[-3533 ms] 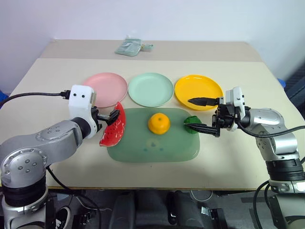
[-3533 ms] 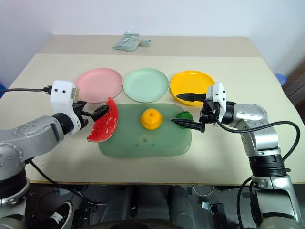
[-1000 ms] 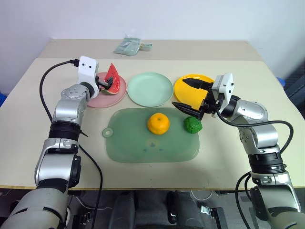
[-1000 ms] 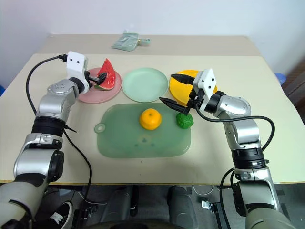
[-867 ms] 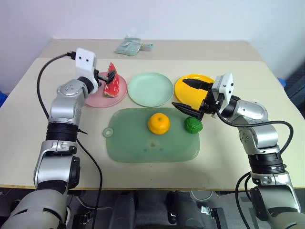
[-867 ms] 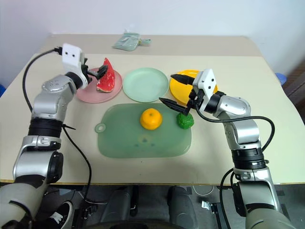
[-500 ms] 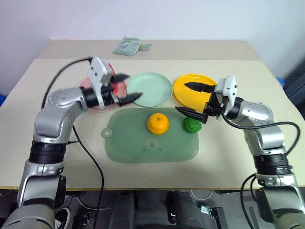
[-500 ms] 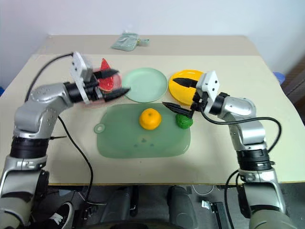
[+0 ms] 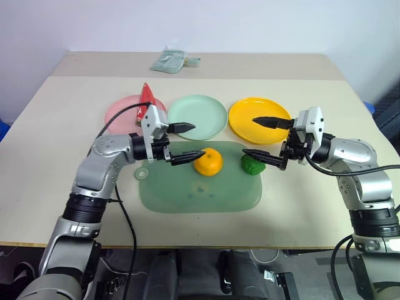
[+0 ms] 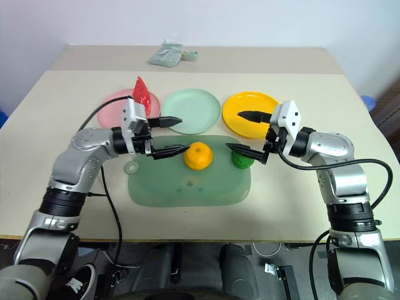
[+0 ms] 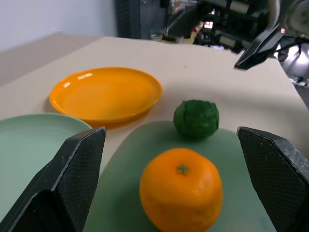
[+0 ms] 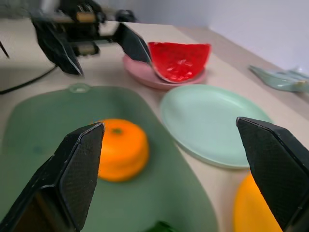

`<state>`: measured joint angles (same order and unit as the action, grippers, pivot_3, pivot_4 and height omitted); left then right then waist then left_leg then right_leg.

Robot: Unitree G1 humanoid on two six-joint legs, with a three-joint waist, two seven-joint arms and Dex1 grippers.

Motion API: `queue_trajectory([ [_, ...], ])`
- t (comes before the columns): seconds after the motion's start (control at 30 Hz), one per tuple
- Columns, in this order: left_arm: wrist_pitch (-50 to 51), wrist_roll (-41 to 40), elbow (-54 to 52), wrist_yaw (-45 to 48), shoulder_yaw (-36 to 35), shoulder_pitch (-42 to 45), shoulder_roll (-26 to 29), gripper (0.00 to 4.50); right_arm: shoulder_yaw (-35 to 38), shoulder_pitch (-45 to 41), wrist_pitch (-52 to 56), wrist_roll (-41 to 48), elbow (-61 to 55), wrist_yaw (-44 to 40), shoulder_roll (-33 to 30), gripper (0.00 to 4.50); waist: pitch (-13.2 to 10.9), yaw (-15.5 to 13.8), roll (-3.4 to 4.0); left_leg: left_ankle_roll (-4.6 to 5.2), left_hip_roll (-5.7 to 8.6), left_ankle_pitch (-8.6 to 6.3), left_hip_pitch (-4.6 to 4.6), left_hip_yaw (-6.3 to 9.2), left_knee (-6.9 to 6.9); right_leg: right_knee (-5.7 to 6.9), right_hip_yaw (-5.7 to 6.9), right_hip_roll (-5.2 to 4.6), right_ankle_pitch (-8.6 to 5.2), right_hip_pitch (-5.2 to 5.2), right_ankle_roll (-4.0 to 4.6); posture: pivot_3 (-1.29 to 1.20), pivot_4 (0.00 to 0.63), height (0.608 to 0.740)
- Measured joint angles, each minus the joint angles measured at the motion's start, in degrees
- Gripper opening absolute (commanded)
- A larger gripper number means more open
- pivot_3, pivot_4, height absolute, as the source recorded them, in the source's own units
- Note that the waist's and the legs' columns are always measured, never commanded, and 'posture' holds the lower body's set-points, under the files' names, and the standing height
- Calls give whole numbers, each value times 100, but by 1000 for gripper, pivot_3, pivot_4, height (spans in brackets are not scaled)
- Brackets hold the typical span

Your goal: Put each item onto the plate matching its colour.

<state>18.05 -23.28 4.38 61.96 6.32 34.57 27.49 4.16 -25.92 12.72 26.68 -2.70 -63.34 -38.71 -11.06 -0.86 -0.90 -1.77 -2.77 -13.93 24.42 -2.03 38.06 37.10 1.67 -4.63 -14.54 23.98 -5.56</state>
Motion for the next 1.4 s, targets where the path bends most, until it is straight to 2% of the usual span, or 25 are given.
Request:
queue_trajectory([
  [0.23, -528, 495, 390, 59, 391, 163, -291, 4463, 23, 39, 191, 117, -73, 8, -47, 4500, 0, 14, 0, 1, -1, 0, -1, 1, -1, 1, 0, 1, 0, 0, 0, 0, 150, 740],
  [0.6, -931, 1019, 737, 92, 589, 224, -387, 4463, 23, 82, 210, 164, -178, 39, -43, 4500, 0, 7, 0, 1, -1, 0, 0, 1, -1, 1, 0, 1, 0, 1, 0, 0, 150, 740],
  [1.2, -892, 1083, 812, 85, 633, 233, -623, 4463, 23, 244, 454, 340, -391, -36, -54, 4500, 0, 15, 0, 1, -1, 0, -1, 3, -1, 2, 0, 2, 0, 1, 0, 0, 150, 740],
  [1.33, -533, 710, 655, 38, 298, 236, -593, 4463, 20, 261, 579, 359, -455, 17, -44, 4500, 0, 23, 0, 1, -2, 0, 0, 4, -1, 3, 0, 2, 0, 2, 0, 0, 150, 740],
  [1.4, -363, 421, 324, 138, 67, 216, -384, 4463, -34, 227, 771, 408, -536, 137, 83, 4500, 0, 49, 0, 1, -4, 0, -2, 6, -3, 4, 0, 5, 0, 2, 1, 0, 150, 740],
])
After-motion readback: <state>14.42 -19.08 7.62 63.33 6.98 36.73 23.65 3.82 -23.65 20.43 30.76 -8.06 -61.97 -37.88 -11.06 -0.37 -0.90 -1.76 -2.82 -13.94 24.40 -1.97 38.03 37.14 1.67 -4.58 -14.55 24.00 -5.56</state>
